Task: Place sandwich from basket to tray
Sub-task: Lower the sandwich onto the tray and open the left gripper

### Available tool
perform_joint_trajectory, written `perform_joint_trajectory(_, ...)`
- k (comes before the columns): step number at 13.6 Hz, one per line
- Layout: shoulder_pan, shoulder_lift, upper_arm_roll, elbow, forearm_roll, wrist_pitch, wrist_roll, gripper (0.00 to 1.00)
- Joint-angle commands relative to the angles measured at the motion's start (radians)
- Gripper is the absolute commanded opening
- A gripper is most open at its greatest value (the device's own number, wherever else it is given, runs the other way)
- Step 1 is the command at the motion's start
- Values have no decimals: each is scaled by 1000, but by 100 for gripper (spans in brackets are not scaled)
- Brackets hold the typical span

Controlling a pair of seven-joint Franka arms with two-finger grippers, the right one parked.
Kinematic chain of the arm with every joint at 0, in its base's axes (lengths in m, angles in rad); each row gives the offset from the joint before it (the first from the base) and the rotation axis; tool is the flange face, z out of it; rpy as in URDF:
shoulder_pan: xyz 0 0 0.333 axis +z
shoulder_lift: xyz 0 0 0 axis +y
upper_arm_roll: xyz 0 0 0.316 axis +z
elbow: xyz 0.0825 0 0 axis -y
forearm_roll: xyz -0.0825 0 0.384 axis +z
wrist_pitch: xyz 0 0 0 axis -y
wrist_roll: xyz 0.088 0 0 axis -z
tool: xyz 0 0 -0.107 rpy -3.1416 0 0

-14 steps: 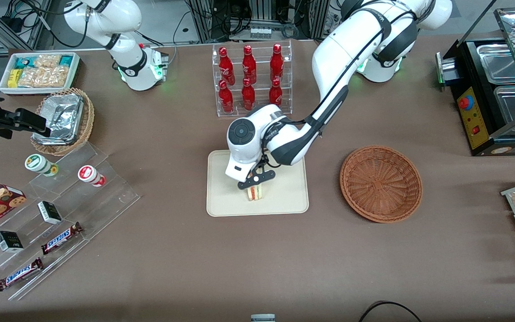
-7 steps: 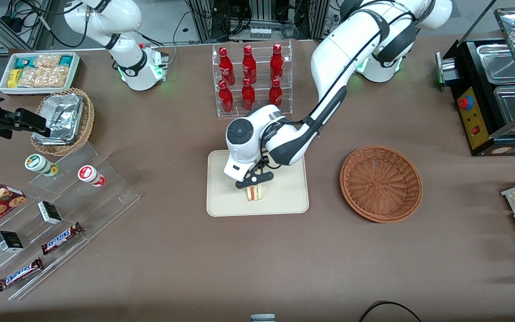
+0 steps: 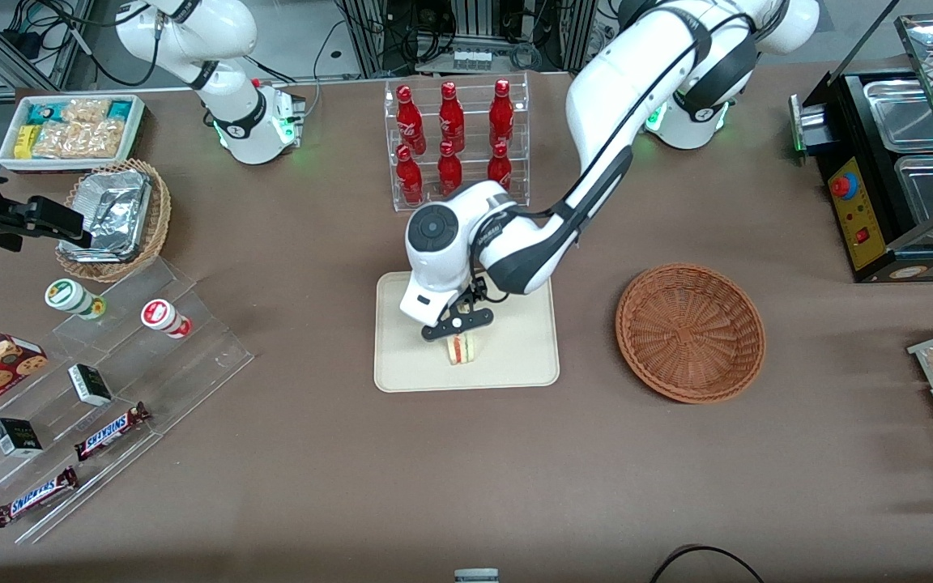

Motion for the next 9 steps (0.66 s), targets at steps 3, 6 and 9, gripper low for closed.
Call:
perform_joint_trajectory(3, 24, -147, 5, -20, -14, -105, 17, 100)
perform_joint_trajectory(6, 99, -224, 7, -26, -108, -223, 52, 100)
perform_joint_trajectory(9, 179, -311, 12, -113, -163, -291, 116, 100)
